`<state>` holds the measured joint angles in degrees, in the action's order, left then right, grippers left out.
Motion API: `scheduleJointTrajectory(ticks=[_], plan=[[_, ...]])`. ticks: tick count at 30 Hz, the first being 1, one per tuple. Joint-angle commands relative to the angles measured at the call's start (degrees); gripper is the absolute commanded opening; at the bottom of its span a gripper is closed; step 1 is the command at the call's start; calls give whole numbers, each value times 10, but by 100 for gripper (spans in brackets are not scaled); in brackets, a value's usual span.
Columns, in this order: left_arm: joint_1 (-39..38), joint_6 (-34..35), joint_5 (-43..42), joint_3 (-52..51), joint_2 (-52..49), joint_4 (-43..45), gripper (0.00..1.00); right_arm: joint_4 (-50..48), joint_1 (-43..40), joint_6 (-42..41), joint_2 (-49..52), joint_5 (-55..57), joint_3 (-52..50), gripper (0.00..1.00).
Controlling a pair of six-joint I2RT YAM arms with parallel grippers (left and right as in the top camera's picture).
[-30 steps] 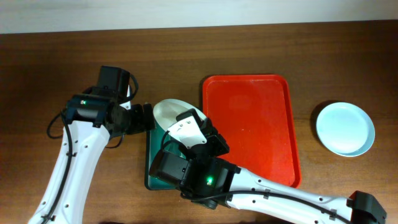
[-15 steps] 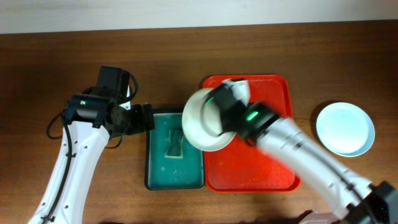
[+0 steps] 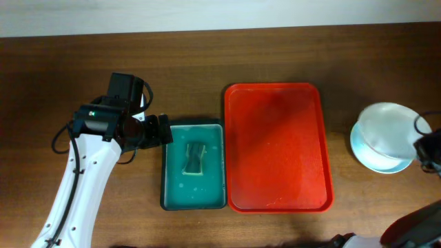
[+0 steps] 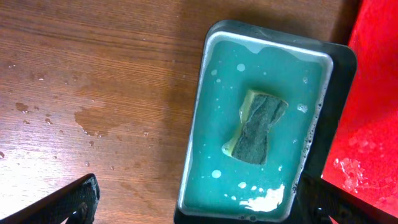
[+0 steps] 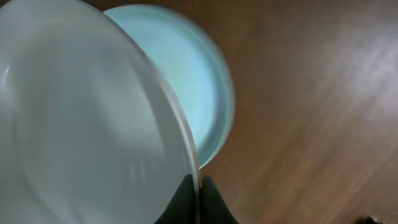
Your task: Clean dirty plates on tray and stack at the side
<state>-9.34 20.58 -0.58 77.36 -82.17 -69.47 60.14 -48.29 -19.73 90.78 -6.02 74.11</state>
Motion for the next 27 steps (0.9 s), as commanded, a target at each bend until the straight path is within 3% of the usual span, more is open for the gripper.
scheduleJointTrajectory(ticks=[1, 4, 5, 6, 7, 9, 11, 14, 16, 19, 20, 21, 22, 27], plan=[[2, -9, 5, 7, 8, -1, 99, -21, -29, -18, 35, 13, -36, 4], [2, -9, 5, 7, 8, 0, 99, -39, -29, -17, 56, 17, -55, 6], [2, -9, 5, 7, 8, 0, 99, -42, -24, -17, 62, 11, -58, 20], [2, -9, 5, 7, 8, 0, 99, -42, -22, 6, 59, -41, -58, 53], [2, -9, 5, 7, 8, 0, 100, -46, -21, 26, 48, -103, -57, 57], [2, -9, 5, 7, 8, 0, 99, -45, 11, 65, -14, -239, -47, 59], [2, -9, 5, 7, 8, 0, 99, -40, 83, 86, -95, -282, -47, 58], [2, -9, 5, 7, 8, 0, 100, -36, 265, 105, -239, -276, -47, 58], [2, -9, 5, 7, 8, 0, 99, -29, 413, 110, -324, -256, -47, 51], [2, -9, 5, 7, 8, 0, 99, -1, 568, 110, -372, -176, -47, 47], [2, -9, 5, 7, 8, 0, 99, 6, 618, 110, -379, -151, -47, 52], [2, -9, 5, 7, 8, 0, 99, 7, 662, 109, -379, -136, -47, 67], [2, -9, 5, 7, 8, 0, 99, 5, 686, 109, -377, -136, -47, 98], [2, -9, 5, 7, 8, 0, 100, 8, 723, 109, -332, -136, -47, 98]])
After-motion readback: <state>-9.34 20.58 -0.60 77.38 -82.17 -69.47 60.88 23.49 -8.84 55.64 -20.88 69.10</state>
